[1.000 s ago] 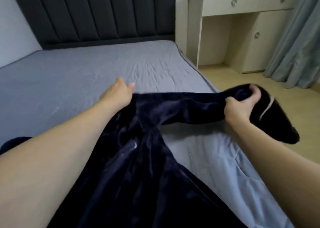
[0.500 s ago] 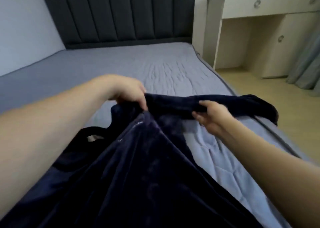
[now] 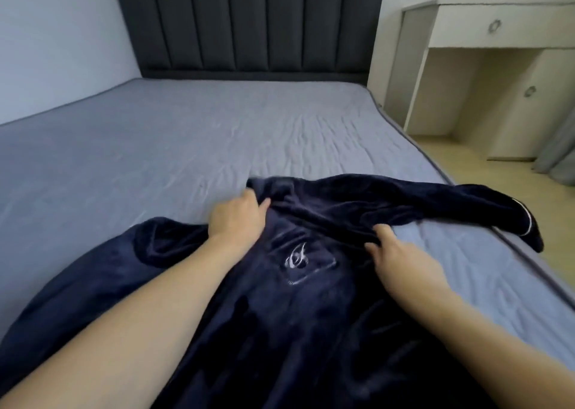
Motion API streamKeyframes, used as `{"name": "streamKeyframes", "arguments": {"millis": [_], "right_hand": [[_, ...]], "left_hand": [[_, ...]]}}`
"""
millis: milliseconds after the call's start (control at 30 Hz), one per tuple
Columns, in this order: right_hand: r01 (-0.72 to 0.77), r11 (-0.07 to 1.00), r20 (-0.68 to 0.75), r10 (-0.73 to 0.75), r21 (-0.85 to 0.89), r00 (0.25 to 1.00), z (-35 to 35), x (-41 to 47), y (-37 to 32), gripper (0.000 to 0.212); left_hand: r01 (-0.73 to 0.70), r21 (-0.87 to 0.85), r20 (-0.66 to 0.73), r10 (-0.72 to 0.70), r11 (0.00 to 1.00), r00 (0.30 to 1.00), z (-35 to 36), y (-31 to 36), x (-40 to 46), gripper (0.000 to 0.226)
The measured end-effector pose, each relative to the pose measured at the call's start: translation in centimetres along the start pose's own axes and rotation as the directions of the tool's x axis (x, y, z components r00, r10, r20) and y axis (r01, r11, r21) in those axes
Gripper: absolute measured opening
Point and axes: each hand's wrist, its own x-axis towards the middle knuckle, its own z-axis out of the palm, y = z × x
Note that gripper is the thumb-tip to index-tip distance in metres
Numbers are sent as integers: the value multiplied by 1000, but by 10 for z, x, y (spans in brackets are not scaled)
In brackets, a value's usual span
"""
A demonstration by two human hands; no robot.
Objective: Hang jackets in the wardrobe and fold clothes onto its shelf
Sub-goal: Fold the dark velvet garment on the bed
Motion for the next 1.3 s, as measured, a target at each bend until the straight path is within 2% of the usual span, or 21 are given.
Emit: {"name": "streamKeyframes", "arguments": {"millis": [67, 167, 233, 300, 367, 400, 433, 500, 567, 600, 633, 700, 733, 767, 833, 900, 1000, 1067, 1133, 1200, 1300], "right_hand": [[-5, 984, -27, 0, -176, 1000, -9, -2, 22, 26], [94, 814, 172, 7, -573, 985, -15, -3, 21, 39], [124, 725, 144, -35, -677, 989, -24, 14, -5, 41], [174, 816, 9, -203, -551, 979, -30, 43, -47, 38], [258, 918, -73, -292, -300, 954, -22, 69, -97, 50], [242, 963, -2, -244, -121, 970, -16, 78, -123, 59], [137, 990, 141, -140, 32, 980, -9, 82, -147, 73], [11, 1000, 453, -4, -12, 891, 19, 78, -181, 81], [113, 984, 513, -27, -137, 858, 38, 72, -192, 48], [143, 982, 468, -70, -122, 881, 40, 76, -196, 32], [116, 992, 390, -92, -39, 916, 36, 86, -199, 21], [-13, 978, 138, -17, 208, 990, 22, 115, -207, 9], [-60, 971, 66, 46, 230, 997, 18, 127, -212, 10], [-76, 976, 80, 60, 205, 995, 22, 132, -218, 20], [-65, 987, 222, 31, 146, 975, 57, 116, -223, 43], [12, 998, 181, -22, 58, 983, 97, 75, -212, 54], [120, 992, -12, -120, -38, 993, 107, 47, -204, 54], [107, 994, 24, -106, -30, 994, 92, 43, -217, 57], [215, 977, 84, -215, 11, 973, 77, 15, -243, 58], [416, 897, 200, -439, 147, 876, 71, -40, -277, 62], [507, 812, 367, -583, 290, 724, 73, -114, -322, 64]], "left_hand": [[0, 35, -60, 2, 999, 998, -14, 0, 23, 52], [42, -44, 218, -32, 998, 975, -21, -18, 25, 59], [17, -63, 401, 10, 998, 916, -23, -51, 3, 66], [1, -58, 390, 22, 998, 920, -33, -102, -29, 75], [173, -110, 346, -126, 979, 930, -48, -149, -60, 88], [343, -231, 379, -240, 910, 894, -56, -165, -72, 87], [500, -388, 473, -298, 774, 829, -64, -173, -81, 75], [622, -602, 620, -198, 501, 759, -71, -175, -87, 25], [554, -669, 551, -168, 496, 817, -78, -172, -74, 8], [503, -680, 471, -208, 534, 857, -83, -175, -60, 8], [424, -635, 340, -260, 645, 904, -90, -180, -43, 14], [284, -295, -28, -305, 912, 952, -104, -189, -9, 36], [260, -184, -139, -287, 948, 948, -104, -191, 1, 47], [272, -165, -107, -292, 948, 951, -100, -189, 5, 62], [379, -291, 215, -326, 879, 921, -73, -181, -7, 91], [427, -243, 465, -282, 871, 839, -38, -185, -45, 91], [419, -303, 387, -292, 856, 875, -27, -223, -104, 88], [509, -316, 425, -361, 800, 830, -47, -249, -124, 98], [534, -151, 507, -399, 832, 764, -70, -277, -142, 101], [594, -97, 638, -408, 799, 653, -100, -302, -161, 83], [755, -314, 861, -161, 576, 481, -146, -320, -188, 28]]}}
